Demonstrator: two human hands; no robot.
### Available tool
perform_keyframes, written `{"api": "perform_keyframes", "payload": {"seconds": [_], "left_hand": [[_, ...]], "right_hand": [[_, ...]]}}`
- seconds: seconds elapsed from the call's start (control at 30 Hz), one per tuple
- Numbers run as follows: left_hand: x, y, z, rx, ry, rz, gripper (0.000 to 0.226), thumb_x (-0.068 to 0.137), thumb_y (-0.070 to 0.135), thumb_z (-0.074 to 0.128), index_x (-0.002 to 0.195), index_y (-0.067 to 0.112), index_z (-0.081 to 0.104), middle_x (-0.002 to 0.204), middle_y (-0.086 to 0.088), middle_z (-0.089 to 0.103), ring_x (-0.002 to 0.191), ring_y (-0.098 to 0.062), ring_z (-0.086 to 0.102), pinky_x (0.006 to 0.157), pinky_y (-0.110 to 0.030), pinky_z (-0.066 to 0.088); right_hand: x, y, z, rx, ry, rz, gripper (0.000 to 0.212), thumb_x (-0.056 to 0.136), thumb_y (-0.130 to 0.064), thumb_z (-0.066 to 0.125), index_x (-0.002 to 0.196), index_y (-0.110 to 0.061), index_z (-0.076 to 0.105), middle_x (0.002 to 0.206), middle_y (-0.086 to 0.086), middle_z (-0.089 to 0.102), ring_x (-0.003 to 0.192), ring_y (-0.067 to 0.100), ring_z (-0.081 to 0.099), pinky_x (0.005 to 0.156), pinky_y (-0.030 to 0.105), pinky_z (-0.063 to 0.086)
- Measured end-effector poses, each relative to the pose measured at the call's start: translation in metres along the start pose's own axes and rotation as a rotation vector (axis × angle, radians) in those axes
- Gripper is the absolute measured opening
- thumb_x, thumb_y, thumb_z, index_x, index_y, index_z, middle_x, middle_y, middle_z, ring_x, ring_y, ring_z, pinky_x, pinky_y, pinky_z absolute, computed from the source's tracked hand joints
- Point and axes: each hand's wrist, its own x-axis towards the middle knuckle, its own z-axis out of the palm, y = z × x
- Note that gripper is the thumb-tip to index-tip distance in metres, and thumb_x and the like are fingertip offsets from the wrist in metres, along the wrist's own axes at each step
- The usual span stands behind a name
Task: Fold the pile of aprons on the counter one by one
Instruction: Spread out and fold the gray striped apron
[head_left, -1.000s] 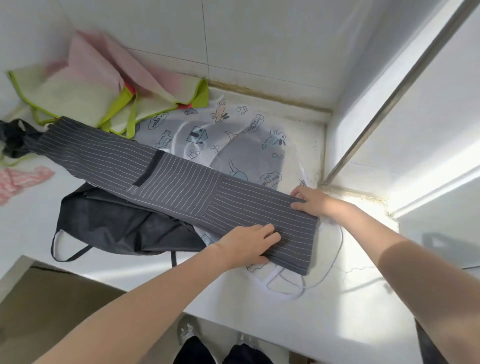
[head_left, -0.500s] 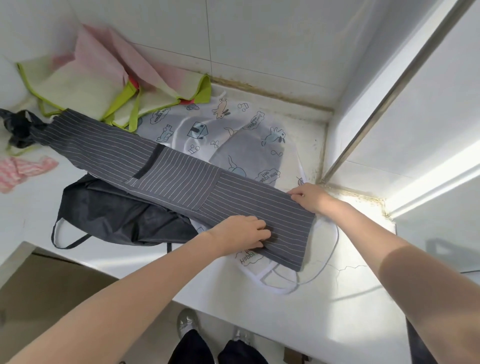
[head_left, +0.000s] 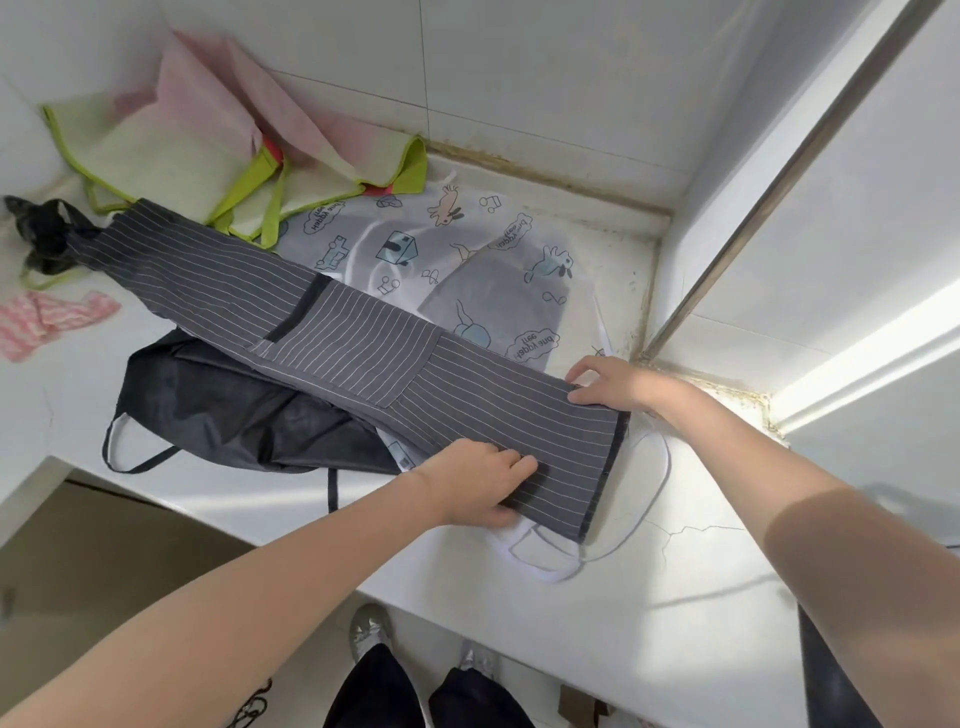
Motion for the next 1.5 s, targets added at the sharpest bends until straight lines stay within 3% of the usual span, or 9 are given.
{"api": "perform_keyframes", "payload": {"seconds": [0.23, 0.4, 0.57, 0.7, 0.9, 1.07, 1.23, 1.37, 1.5], "left_hand": [[-0.006, -0.011, -0.001, -0.326, 0.141, -0.081, 0.026, 0.097, 0.028, 0.043, 0.098, 0.007, 0.060, 0.091, -0.005, 0.060, 0.082, -0.026, 0.057, 0.074, -0.033, 0.045], [-0.026, -0.030, 0.003, -0.919, 0.000, -0.268, 0.023, 0.095, 0.029, 0.052, 0.084, 0.010, 0.056, 0.085, -0.007, 0.061, 0.082, -0.024, 0.057, 0.079, -0.033, 0.047], [-0.035, -0.038, 0.004, -1.308, -0.121, -0.389, 0.041, 0.093, 0.029, 0.056, 0.132, 0.018, 0.048, 0.131, 0.005, 0.054, 0.121, -0.013, 0.048, 0.108, -0.027, 0.033], [-0.036, -0.043, -0.003, -1.366, -0.204, -0.368, 0.035, 0.096, 0.021, 0.053, 0.129, 0.011, 0.054, 0.129, -0.002, 0.059, 0.113, -0.007, 0.051, 0.106, -0.018, 0.030], [-0.044, -0.055, -0.002, -1.326, -0.277, -0.300, 0.030, 0.090, 0.032, 0.061, 0.115, 0.016, 0.068, 0.120, 0.005, 0.065, 0.113, -0.008, 0.058, 0.103, -0.022, 0.041], [-0.044, -0.050, -0.006, -1.896, 0.054, -0.568, 0.056, 0.082, 0.019, 0.071, 0.127, 0.011, 0.040, 0.118, -0.006, 0.061, 0.097, -0.016, 0.067, 0.081, -0.026, 0.056], [-0.025, -0.042, -0.006, -1.631, 0.318, -0.789, 0.047, 0.089, 0.011, 0.061, 0.129, 0.016, 0.037, 0.113, -0.003, 0.055, 0.095, -0.016, 0.057, 0.074, -0.023, 0.051], [-0.026, -0.047, 0.000, -1.056, 0.248, -0.746, 0.030, 0.098, 0.015, 0.045, 0.128, 0.013, 0.043, 0.122, -0.010, 0.056, 0.104, -0.021, 0.054, 0.089, -0.029, 0.043], [-0.037, -0.053, 0.006, -0.910, 0.083, -0.619, 0.018, 0.099, 0.019, 0.044, 0.116, 0.014, 0.047, 0.110, -0.005, 0.061, 0.102, -0.022, 0.057, 0.086, -0.029, 0.044]], "right_hand": [[-0.003, -0.013, -0.029, 0.645, -0.252, -0.043, 0.022, 0.093, -0.002, 0.052, 0.095, -0.018, 0.067, 0.095, 0.001, 0.066, 0.077, 0.019, 0.058, 0.063, 0.023, 0.051], [0.007, -0.016, -0.020, 1.009, -0.374, -0.121, 0.030, 0.091, 0.010, 0.038, 0.107, 0.000, 0.062, 0.109, 0.015, 0.064, 0.097, 0.022, 0.060, 0.084, 0.028, 0.056], [0.011, -0.039, -0.009, 0.342, -0.142, -0.242, 0.020, 0.089, -0.015, 0.061, 0.109, -0.015, 0.064, 0.106, -0.004, 0.061, 0.093, 0.006, 0.054, 0.078, 0.020, 0.043], [0.017, -0.047, 0.001, 0.520, -0.051, -0.257, 0.021, 0.095, -0.019, 0.053, 0.099, -0.002, 0.064, 0.085, 0.001, 0.061, 0.074, 0.010, 0.052, 0.068, 0.020, 0.038], [0.037, -0.052, 0.028, -0.069, 0.206, -0.188, 0.041, 0.101, -0.023, 0.040, 0.061, -0.014, 0.035, 0.065, 0.000, 0.042, 0.070, 0.020, 0.043, 0.060, 0.029, 0.030], [0.041, -0.056, 0.036, -0.116, 0.213, -0.142, 0.042, 0.102, -0.021, 0.029, 0.061, -0.015, 0.037, 0.080, 0.011, 0.052, 0.079, 0.024, 0.049, 0.069, 0.028, 0.033], [0.040, -0.057, 0.039, -0.144, 0.202, -0.163, 0.045, 0.101, -0.038, 0.034, 0.063, -0.015, 0.039, 0.066, 0.002, 0.048, 0.062, 0.017, 0.046, 0.059, 0.030, 0.032], [0.038, -0.055, 0.037, -0.074, 0.198, -0.211, 0.048, 0.100, -0.036, 0.039, 0.058, -0.016, 0.030, 0.056, -0.001, 0.038, 0.054, 0.015, 0.037, 0.051, 0.027, 0.026], [0.029, -0.056, 0.049, -0.225, 0.198, -0.180, 0.045, 0.103, -0.034, 0.031, 0.063, -0.014, 0.036, 0.066, 0.001, 0.045, 0.068, 0.023, 0.046, 0.063, 0.031, 0.033]]}}
